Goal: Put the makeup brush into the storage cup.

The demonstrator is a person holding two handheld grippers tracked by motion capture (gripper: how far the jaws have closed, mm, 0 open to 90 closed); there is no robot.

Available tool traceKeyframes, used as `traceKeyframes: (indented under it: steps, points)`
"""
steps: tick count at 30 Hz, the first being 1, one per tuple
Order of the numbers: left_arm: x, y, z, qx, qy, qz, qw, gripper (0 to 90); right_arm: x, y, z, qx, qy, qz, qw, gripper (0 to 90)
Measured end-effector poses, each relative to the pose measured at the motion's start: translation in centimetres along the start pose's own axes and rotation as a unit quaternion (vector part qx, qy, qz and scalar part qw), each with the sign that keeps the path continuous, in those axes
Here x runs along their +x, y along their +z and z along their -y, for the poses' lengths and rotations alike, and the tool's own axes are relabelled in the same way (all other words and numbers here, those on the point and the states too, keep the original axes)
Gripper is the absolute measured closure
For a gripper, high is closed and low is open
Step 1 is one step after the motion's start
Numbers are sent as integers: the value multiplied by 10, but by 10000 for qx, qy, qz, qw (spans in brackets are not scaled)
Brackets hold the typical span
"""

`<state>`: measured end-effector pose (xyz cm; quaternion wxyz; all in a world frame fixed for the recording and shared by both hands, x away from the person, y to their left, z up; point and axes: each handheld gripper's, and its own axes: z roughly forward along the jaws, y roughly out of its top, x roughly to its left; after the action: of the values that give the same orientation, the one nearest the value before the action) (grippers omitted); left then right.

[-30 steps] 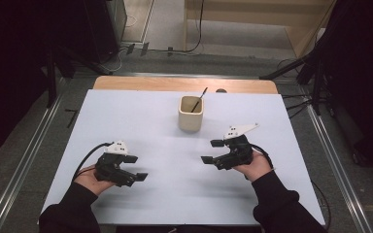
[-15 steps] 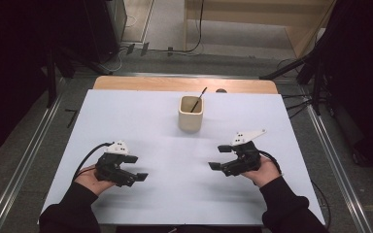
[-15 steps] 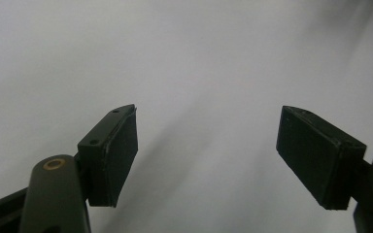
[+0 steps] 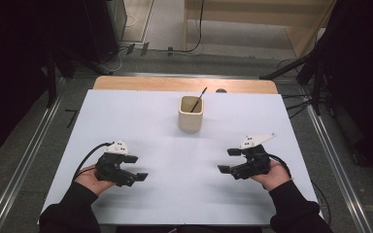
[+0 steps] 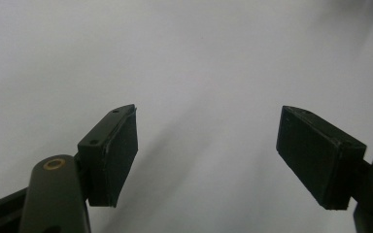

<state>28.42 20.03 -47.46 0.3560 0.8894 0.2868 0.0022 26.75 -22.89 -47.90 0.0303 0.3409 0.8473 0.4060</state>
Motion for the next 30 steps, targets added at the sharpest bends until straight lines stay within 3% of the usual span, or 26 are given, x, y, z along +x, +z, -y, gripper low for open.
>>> traceKeyframes:
  steps: [20,26,30]
  points:
    - [1,-1,0,10,4,-14,10000,237,-12,-12,20,167,63,246,9995,241]
    - [2,0,0,40,-10,-44,10000,237,-18,-7,20,162,-36,271,9995,241]
    - [4,0,0,57,-30,-87,9999,237,-21,-5,20,142,47,287,9995,241]
